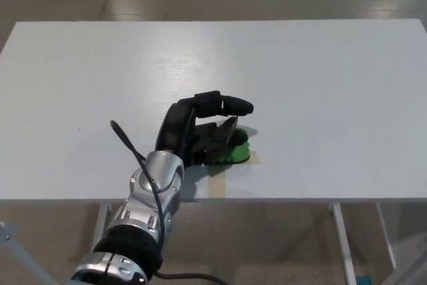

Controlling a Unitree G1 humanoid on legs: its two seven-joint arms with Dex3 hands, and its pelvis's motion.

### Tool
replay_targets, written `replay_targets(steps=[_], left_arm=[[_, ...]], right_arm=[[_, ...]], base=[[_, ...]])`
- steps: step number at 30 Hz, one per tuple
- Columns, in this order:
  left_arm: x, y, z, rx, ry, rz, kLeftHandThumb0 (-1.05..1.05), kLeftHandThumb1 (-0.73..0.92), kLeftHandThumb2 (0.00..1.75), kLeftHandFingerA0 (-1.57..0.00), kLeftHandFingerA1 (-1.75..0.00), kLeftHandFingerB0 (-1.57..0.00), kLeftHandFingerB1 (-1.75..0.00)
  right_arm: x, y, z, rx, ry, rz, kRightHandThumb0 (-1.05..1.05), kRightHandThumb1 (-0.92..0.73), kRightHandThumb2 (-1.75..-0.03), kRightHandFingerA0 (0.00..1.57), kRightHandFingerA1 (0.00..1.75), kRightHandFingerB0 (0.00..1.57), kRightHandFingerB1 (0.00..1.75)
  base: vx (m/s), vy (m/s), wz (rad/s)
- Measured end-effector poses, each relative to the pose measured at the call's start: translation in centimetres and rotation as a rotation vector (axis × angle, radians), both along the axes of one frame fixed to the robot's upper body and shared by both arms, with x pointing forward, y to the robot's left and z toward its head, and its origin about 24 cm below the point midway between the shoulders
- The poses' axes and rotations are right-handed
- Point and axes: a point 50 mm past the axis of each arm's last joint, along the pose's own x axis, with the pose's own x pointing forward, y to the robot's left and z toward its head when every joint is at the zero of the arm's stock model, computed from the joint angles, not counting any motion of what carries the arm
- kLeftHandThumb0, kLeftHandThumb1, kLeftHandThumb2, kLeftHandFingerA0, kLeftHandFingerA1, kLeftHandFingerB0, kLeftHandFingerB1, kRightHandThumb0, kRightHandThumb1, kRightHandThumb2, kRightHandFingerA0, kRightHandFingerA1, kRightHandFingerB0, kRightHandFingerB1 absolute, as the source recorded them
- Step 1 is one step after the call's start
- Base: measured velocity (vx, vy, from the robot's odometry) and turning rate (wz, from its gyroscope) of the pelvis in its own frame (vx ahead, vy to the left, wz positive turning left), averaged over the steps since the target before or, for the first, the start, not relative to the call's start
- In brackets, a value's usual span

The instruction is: Use the left hand to press on the green eraser and wipe the desk from center to the left and then back to center.

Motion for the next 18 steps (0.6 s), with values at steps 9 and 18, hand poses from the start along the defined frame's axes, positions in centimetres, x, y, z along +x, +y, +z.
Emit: replay_targets(steps=[9,18], left_arm=[[0.3,2.9,0.0,0.022,-0.005,0.037,-0.19,0.8,0.64,-0.99,-0.67,-0.94,-0.66],[0.2,7.9,0.0,0.077,-0.007,0.115,-0.18,0.81,0.65,-0.99,-0.66,-0.94,-0.66]], right_arm=[[0.2,0.0,0.1,0.0,-0.005,0.0,-0.27,-0.68,-0.59,0.8,0.54,0.62,0.47],[0.2,-0.1,0.0,0.0,-0.004,-0.004,-0.27,-0.68,-0.6,0.8,0.54,0.61,0.47]], base=[[0.0,0.0,0.0],[0.0,0.0,0.0]])
